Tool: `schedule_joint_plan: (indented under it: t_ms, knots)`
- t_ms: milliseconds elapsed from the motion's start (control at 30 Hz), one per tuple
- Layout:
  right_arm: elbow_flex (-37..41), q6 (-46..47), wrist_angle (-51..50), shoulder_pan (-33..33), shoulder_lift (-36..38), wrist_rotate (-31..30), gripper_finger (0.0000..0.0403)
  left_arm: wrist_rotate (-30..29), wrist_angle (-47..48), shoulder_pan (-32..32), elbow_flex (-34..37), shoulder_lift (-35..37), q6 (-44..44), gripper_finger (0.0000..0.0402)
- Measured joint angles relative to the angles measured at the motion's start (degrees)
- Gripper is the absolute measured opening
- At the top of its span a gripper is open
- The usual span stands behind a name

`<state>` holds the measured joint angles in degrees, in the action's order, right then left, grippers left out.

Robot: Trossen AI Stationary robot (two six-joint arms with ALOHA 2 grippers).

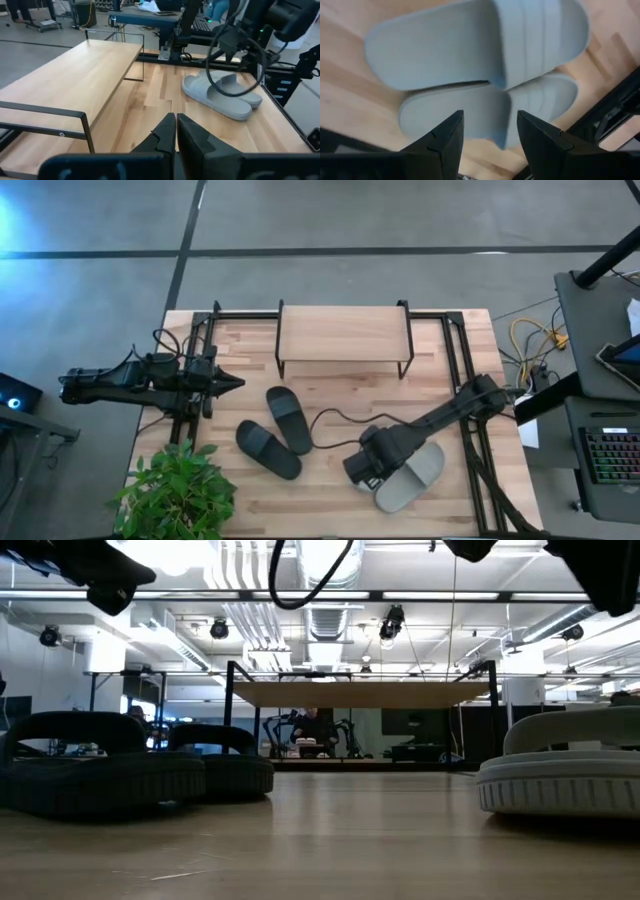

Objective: Pick and place slides into the shelf
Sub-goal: Put the right gray slide on the shelf

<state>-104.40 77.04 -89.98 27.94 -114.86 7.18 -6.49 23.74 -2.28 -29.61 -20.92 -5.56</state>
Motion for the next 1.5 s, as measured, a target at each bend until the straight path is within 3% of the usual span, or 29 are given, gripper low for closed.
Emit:
schedule_joint_plan:
  t_ms: [167,367,633,867,1133,1500]
  knots:
    - [-2.26,-0.06,-0.02,1.6,-0.39,0.06,0.0175,0.01,0.05,0.0,0.0,0.01,0.0,0.0002]
    - [-2.59,4.48,1.71,2.12,3.01,-7.44,0.0165,0.16,0.06,0.0,0.02,-0.2,-0.56,0.0002]
    - [5.02,4.81,1.32,1.82,6.39,-7.01,0.016,1.33,-0.03,0.02,0.05,-0.3,-7.85,0.0002]
    - [7.69,0.92,2.97,2.06,5.28,-5.73,0.0159,6.77,-0.1,0.02,0.48,-0.41,-14.74,0.0002]
    - [9.41,-6.78,17.1,-0.81,8.82,-5.87,0.0159,7.66,-0.56,0.0,0.76,-1.18,-16.68,0.0002]
    - [16.09,-16.52,21.49,-4.37,10.68,-12.42,0.0159,7.66,-0.43,0.0,0.76,-3.8,-19.55,0.0002]
